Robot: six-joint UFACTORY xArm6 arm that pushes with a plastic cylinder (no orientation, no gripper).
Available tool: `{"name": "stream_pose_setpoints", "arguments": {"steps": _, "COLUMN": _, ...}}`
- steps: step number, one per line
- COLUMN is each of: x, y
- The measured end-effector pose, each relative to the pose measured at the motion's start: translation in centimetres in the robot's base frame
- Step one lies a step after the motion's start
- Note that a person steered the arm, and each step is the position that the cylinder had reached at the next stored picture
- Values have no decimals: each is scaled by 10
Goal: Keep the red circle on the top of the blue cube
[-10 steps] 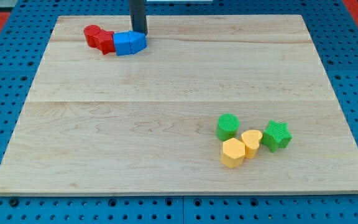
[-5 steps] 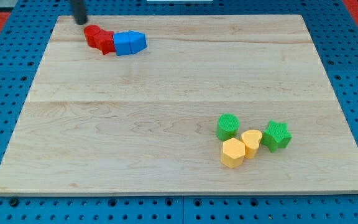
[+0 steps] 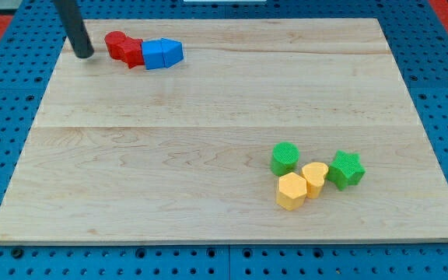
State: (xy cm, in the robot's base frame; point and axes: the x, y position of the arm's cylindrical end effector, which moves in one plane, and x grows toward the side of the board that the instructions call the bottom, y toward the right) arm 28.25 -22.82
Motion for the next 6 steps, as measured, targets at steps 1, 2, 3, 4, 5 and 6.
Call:
{"name": "stream_pose_setpoints", "arguments": {"steps": 1, "x": -3, "y": 7}}
{"name": "stream_pose_setpoints", "arguments": {"steps": 2, "x": -11, "y": 11}}
{"name": "stream_pose_setpoints", "arguments": {"steps": 3, "x": -29, "y": 35}}
{"name": "stream_pose_setpoints", "arguments": {"steps": 4, "x": -43, "y": 37}}
{"name": "stream_pose_setpoints", "arguments": {"steps": 5, "x": -53, "y": 32}}
{"name": "stream_pose_setpoints", "arguments": {"steps": 6, "x": -76, "y": 16}}
